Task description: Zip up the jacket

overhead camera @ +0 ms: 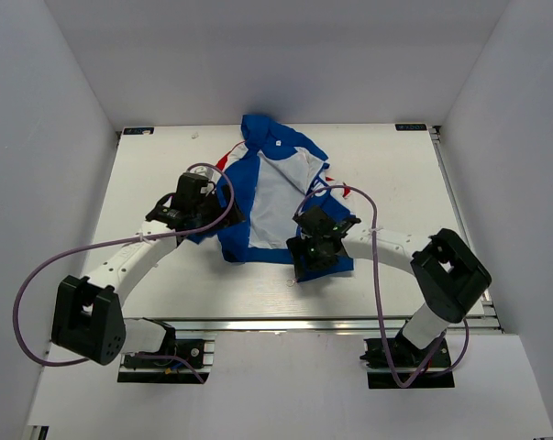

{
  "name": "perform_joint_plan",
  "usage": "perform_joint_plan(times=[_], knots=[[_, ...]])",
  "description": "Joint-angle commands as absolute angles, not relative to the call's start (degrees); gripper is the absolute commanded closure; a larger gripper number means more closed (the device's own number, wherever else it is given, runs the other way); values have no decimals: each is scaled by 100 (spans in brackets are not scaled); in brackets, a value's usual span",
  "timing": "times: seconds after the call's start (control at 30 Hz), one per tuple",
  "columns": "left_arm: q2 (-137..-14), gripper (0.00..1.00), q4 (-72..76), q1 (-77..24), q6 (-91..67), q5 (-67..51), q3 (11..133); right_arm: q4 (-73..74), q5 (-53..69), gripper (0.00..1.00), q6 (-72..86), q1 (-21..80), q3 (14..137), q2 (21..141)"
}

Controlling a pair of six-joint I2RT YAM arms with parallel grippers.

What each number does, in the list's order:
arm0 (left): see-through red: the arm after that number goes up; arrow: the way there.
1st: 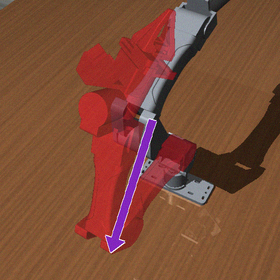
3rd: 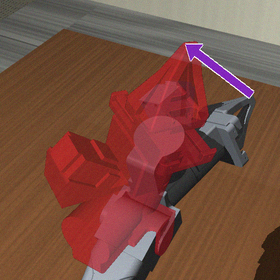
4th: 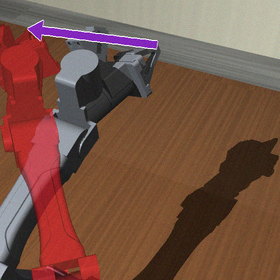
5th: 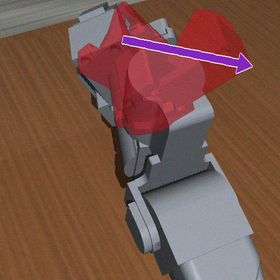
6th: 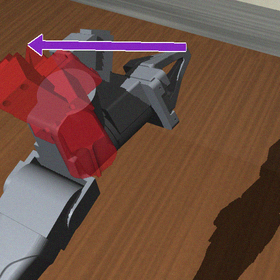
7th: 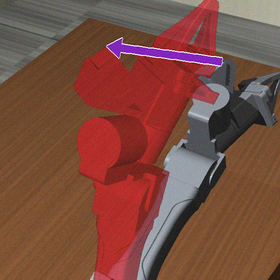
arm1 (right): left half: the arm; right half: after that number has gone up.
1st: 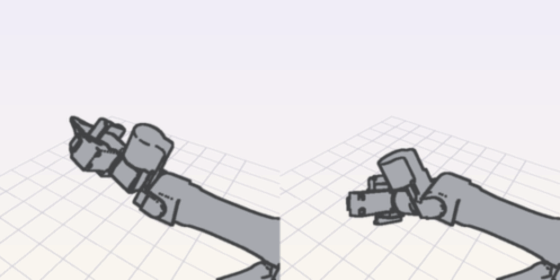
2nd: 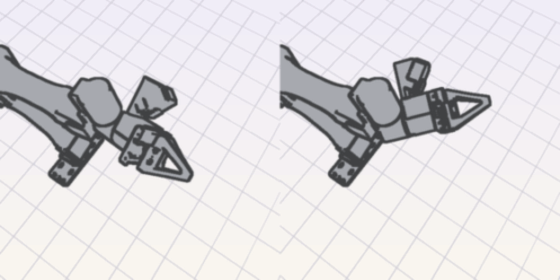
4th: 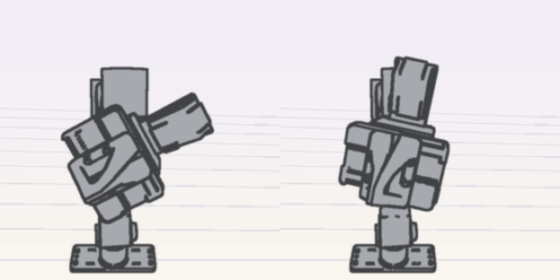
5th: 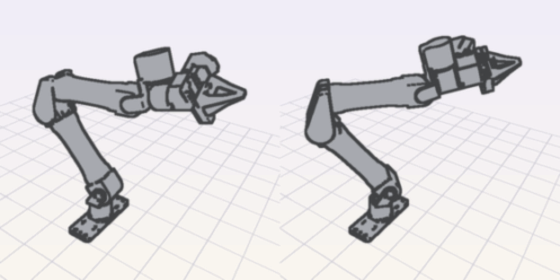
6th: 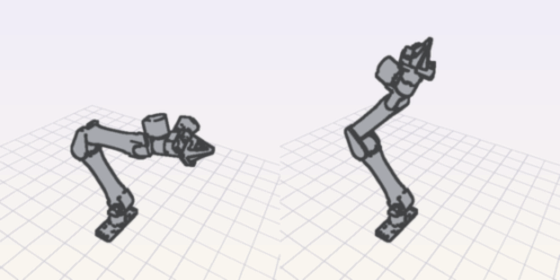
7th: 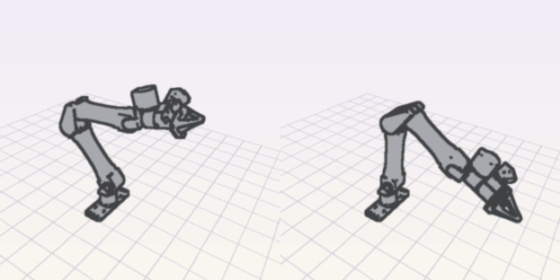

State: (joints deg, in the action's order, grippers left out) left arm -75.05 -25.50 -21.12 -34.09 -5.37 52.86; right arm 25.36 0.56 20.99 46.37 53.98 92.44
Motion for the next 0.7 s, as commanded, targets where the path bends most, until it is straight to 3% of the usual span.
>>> perform_joint_plan(times=[0.0, 0.33, 0.67], knots=[[-7233, 2, -2602, -2118, -3384, -545, 5309, 2303, -422, 26, 2496, 4641, 5590, 9412], [-7110, 2, -2681, -2118, -3419, -387, 5265, 2373, -974, 37, 3005, 4667, 5546, 9782], [-6636, 2, -2645, -2118, -3533, -79, 5159, 3067, -1749, 35, 3454, 5009, 6029, 10291]])
